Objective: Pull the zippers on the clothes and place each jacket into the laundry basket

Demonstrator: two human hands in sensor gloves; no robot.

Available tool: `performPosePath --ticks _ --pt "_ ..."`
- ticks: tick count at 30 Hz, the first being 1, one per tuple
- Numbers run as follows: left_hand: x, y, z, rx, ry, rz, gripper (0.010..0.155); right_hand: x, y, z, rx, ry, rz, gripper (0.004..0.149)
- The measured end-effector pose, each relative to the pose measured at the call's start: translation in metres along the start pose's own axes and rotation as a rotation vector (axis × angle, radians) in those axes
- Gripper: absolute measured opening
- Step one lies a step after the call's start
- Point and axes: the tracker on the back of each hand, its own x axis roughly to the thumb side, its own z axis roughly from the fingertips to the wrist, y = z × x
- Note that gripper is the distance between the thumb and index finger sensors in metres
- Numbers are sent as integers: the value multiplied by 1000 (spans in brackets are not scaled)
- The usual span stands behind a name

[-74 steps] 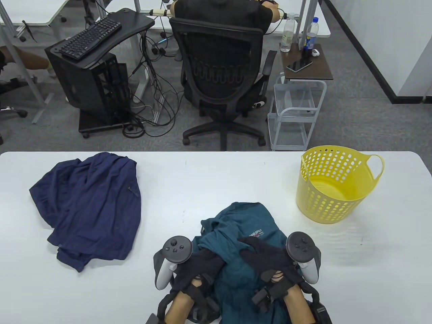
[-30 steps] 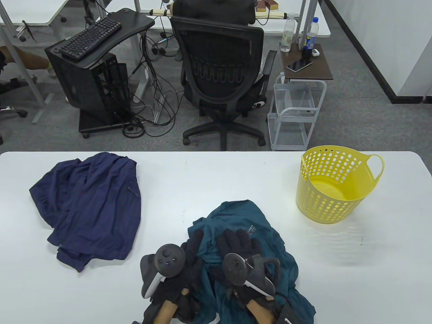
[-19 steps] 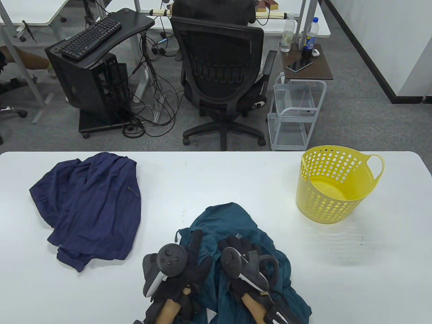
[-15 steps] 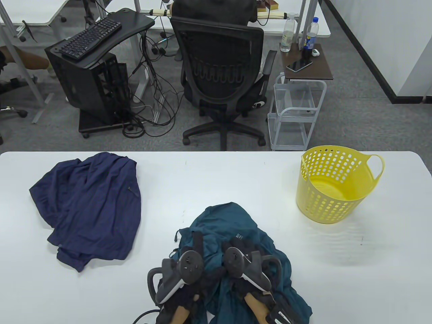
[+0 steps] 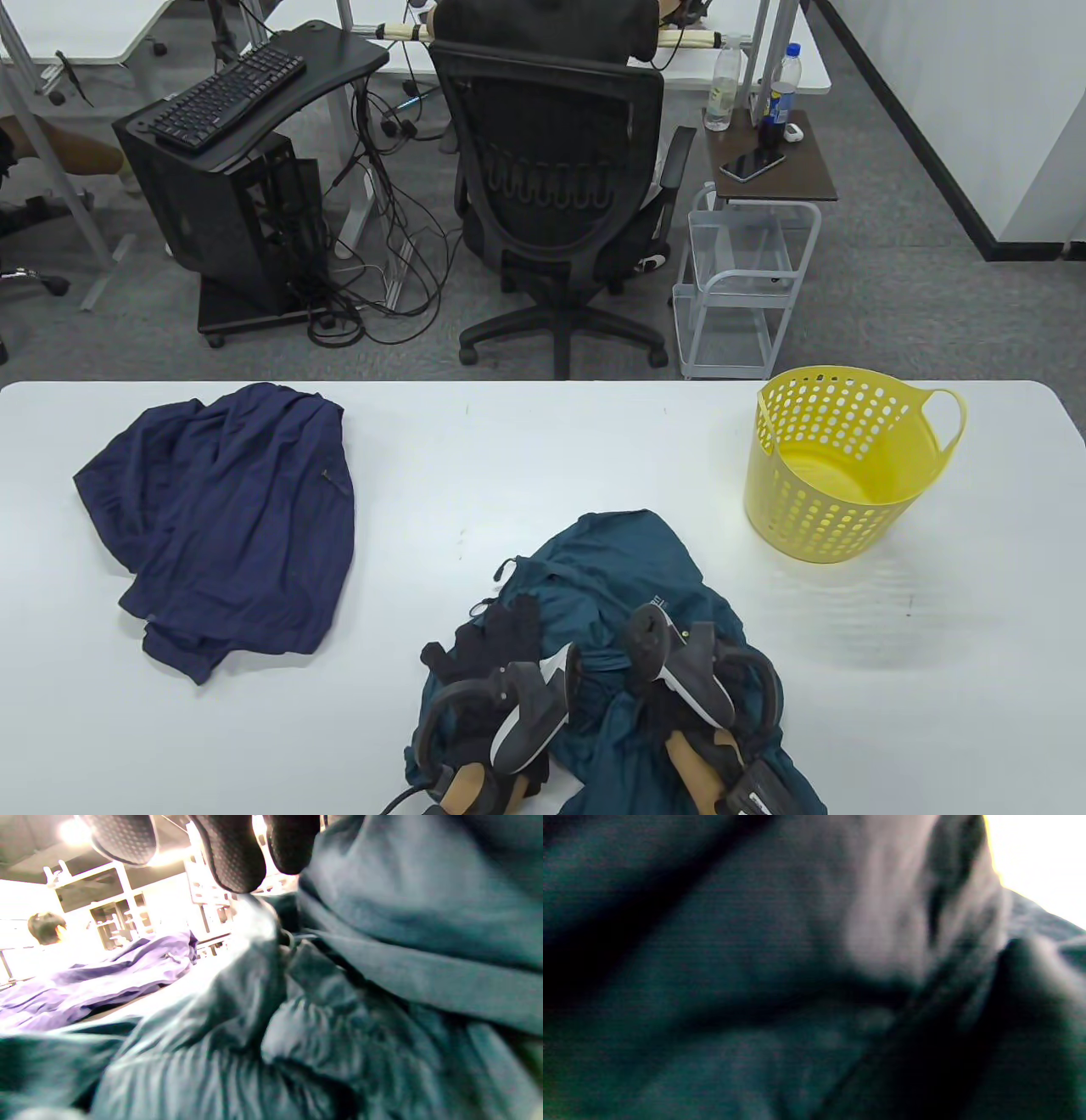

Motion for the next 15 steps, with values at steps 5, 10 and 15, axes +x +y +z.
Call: performPosePath --ticks 5,10,15 --pt "-32 5 -14 85 107 8 63 -5 -20 9 -58 -6 -8 39" --pt "-89 6 -25 66 130 269 57 20 -20 24 -184 -299 -101 39" --pt "-133 1 -28 -6 143 720 52 69 4 40 -101 -668 -33 48"
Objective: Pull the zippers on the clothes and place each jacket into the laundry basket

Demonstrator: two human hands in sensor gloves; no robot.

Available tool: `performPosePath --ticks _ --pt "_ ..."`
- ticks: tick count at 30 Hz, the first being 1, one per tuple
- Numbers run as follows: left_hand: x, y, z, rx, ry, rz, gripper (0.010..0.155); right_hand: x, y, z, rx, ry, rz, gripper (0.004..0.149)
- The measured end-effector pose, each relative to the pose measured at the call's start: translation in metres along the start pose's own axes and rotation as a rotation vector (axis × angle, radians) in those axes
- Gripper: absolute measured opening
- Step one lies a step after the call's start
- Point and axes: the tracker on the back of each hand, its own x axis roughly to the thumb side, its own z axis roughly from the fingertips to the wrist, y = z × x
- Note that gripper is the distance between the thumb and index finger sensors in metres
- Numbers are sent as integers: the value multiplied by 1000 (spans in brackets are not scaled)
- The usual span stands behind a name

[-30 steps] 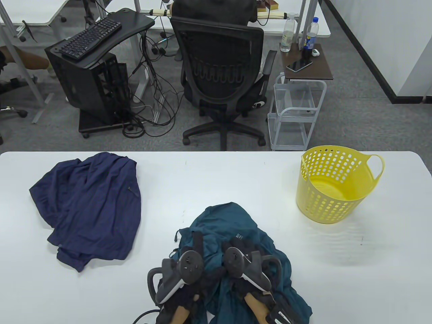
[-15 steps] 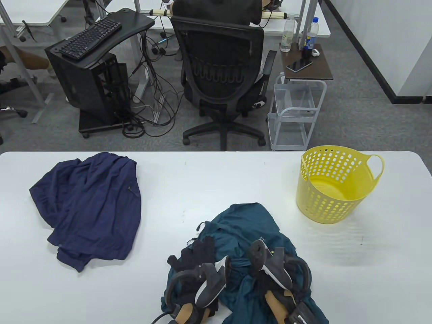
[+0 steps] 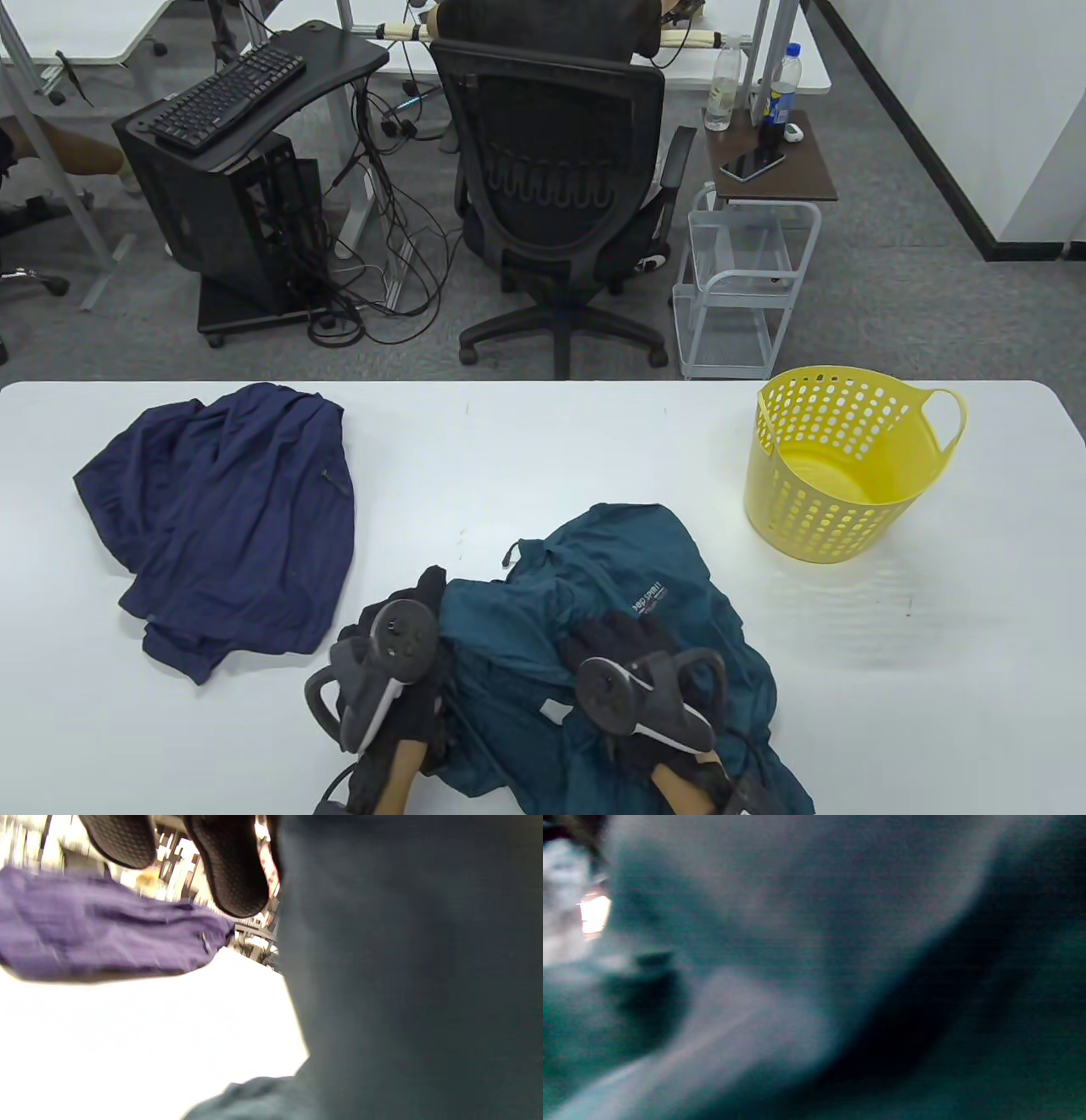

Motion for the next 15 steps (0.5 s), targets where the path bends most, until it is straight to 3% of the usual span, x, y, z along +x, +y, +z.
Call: performPosePath --ticks 3,5,8,15 --pt "-7 6 -2 24 -11 -153 51 12 21 -8 203 -36 3 51" --pt "-9 10 0 55 -21 -377 51 11 35 -13 304 27 66 53" --pt "-13 13 5 68 -18 -552 51 4 41 -18 316 155 59 55" --pt "-37 25 8 58 64 -687 50 -27 42 -20 305 400 118 52"
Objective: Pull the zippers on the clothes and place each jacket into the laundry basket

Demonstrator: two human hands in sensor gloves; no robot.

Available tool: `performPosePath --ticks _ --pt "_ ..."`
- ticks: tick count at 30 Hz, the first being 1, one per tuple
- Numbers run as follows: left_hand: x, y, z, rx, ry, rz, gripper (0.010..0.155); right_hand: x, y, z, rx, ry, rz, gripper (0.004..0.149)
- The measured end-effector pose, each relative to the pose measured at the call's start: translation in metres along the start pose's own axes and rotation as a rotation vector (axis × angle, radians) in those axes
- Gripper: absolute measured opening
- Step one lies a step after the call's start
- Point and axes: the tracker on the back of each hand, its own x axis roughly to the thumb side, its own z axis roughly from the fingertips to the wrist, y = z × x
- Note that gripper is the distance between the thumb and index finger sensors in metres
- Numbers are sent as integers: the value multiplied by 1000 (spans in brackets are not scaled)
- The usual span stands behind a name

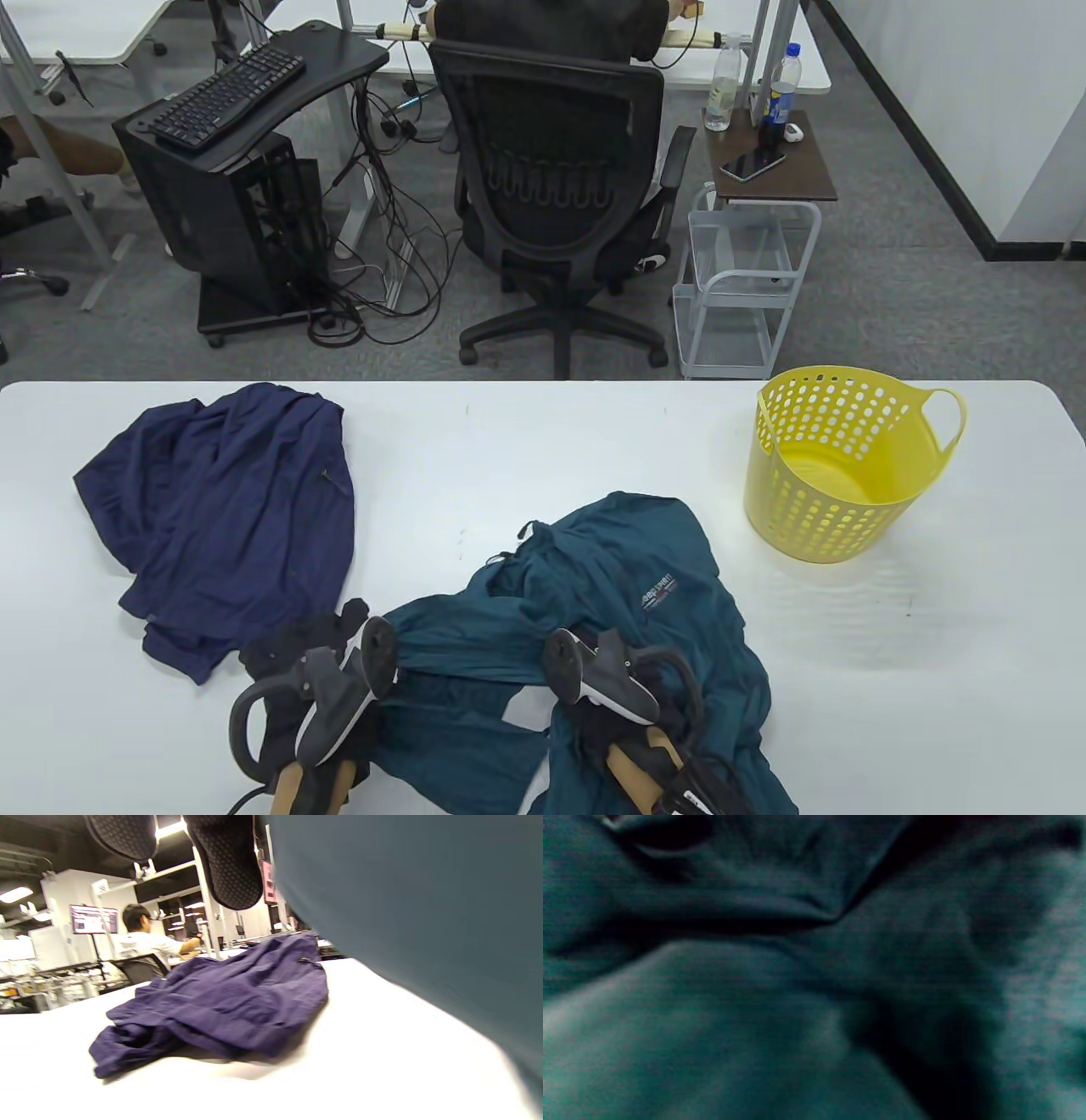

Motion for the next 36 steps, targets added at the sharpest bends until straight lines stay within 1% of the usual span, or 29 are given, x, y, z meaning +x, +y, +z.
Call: performPosePath --ticks 4,9,11,13,14,16,18,19,20,21,22,24,25,26,27,28,29,30,32,33,35,36 --pt "-33 0 -4 -65 56 37 49 -23 5 -5 0 34 -81 52" --pt "-66 -9 -2 -167 110 37 48 -24 5 -4 3 -16 -126 52" --pt "-75 -17 -1 -234 149 5 49 -21 4 -3 6 -31 -121 53" --pt "-86 -30 0 -366 198 -29 53 -18 4 -3 14 -48 -127 53" --pt "-90 -35 0 -418 207 -35 56 -18 4 -2 15 -51 -129 53" --pt "-102 -49 1 -579 219 -77 64 -18 3 -2 22 -62 -135 53" --pt "-107 -58 3 -702 210 -161 77 -19 3 -2 30 -73 -150 53" --pt "-108 -60 4 -709 188 -159 87 -20 2 -2 37 -77 -158 54" --pt "-107 -61 4 -731 129 -112 95 -20 1 -1 47 -86 -166 55" --pt "-103 -57 6 -753 86 -48 100 -20 -2 0 31 -88 -176 58" --pt "-99 -53 6 -755 57 -10 102 -20 -4 1 21 -96 -189 61" --pt "-80 -34 7 -703 -52 94 102 -22 -14 6 21 -125 -225 67" --pt "-71 -25 7 -677 -83 115 101 -23 -19 9 19 -137 -244 70" --pt "-56 -13 8 -643 -140 136 99 -27 -26 13 17 -157 -272 73" --pt "-43 -4 8 -613 -183 154 94 -31 -33 16 14 -172 -293 76" --pt "-29 6 8 -558 -223 182 90 -39 -41 21 4 -188 -325 77" --pt "-18 12 8 -503 -236 207 86 -47 -47 23 -13 -192 -351 77" --pt "-1 21 8 -423 -265 256 81 -61 -55 27 -61 -176 -399 75" --pt "21 28 7 -322 -278 296 75 -89 -64 32 -171 -81 -488 65" --pt "36 31 7 -247 -246 322 72 -112 -66 34 -250 17 -555 60" --pt "58 32 6 -171 -236 349 68 -149 -62 35 -352 192 -657 51" --pt "70 31 6 -141 -247 355 66 -170 -56 36 -389 303 -715 49"
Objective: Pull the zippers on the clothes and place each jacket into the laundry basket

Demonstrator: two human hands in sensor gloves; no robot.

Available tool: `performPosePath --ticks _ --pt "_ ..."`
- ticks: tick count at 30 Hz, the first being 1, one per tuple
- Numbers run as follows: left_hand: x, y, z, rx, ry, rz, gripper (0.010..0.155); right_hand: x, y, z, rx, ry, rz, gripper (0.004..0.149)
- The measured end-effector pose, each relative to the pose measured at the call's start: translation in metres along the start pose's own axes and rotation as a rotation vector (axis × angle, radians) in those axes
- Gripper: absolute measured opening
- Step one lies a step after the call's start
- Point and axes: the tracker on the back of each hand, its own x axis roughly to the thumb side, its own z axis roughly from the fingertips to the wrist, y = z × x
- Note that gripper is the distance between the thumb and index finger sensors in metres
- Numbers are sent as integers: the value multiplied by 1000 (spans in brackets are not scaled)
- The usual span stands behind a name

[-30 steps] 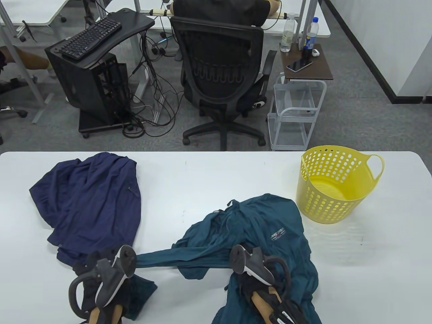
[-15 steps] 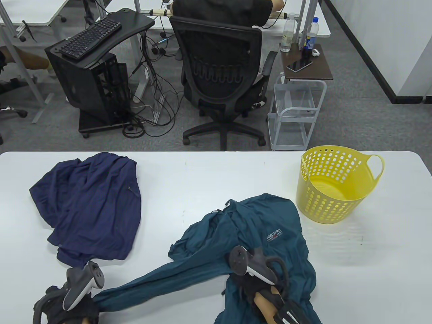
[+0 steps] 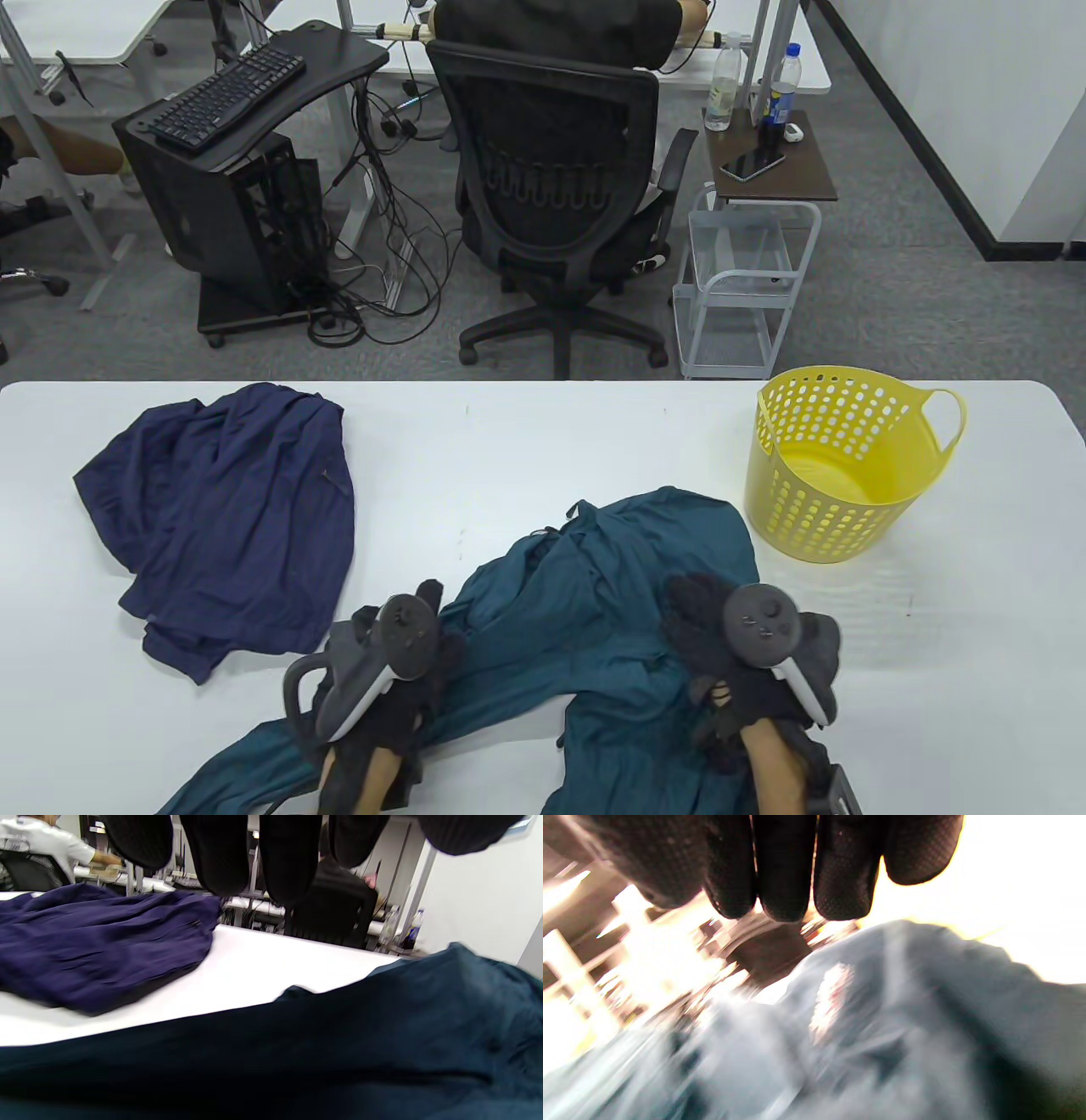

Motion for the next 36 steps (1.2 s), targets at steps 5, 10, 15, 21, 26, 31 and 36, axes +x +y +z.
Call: performPosePath --ticks 5,10,15,21,26,31,36 --pt "46 -23 -11 32 -59 -28 61 -68 -5 -18 -59 301 51 46" --pt "81 -40 -6 33 -61 -124 59 -82 18 -28 87 350 40 60" --pt "87 -54 1 19 -108 -120 59 -67 31 -31 189 303 140 71" --pt "81 -56 13 38 -256 -61 59 -37 27 -18 27 159 140 42" --pt "84 -48 24 88 -370 84 57 18 24 10 -67 -166 66 44" --pt "70 -47 20 121 -322 344 62 64 46 37 20 -453 135 47" --pt "59 -65 4 -91 -283 354 67 79 76 43 420 -583 21 54"
